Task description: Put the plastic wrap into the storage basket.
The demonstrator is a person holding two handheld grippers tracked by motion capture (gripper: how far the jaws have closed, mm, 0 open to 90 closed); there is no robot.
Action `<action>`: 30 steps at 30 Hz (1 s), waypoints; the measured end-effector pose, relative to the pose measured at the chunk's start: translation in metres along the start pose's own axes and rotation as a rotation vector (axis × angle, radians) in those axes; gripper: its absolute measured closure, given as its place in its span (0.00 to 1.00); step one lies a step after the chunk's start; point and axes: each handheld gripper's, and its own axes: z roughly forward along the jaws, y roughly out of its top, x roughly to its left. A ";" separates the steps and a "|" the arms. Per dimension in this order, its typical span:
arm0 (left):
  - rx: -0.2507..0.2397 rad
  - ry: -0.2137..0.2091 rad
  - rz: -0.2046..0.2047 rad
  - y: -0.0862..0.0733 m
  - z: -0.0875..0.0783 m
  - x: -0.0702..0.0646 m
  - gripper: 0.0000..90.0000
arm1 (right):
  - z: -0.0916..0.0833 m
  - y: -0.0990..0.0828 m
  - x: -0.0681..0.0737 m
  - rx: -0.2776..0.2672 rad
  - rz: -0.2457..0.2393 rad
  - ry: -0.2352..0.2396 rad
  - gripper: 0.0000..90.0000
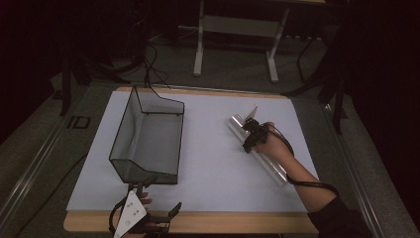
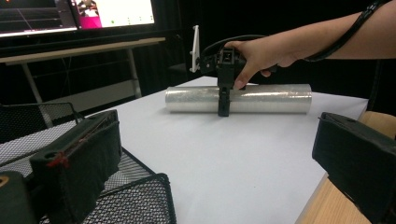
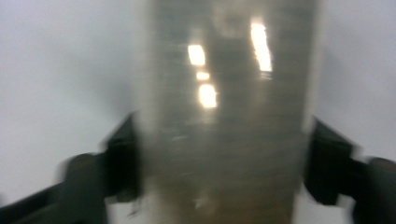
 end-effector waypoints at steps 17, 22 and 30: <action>-0.001 0.009 0.000 0.000 0.001 0.000 0.02 | -0.039 0.004 -0.006 -0.010 0.063 0.012 0.36; -0.004 0.010 -0.002 0.000 0.001 0.000 0.02 | -0.059 0.005 -0.007 -0.056 0.058 0.018 0.36; -0.003 0.010 -0.001 0.000 0.001 0.000 0.02 | -0.086 0.004 -0.005 -0.201 0.075 0.075 0.36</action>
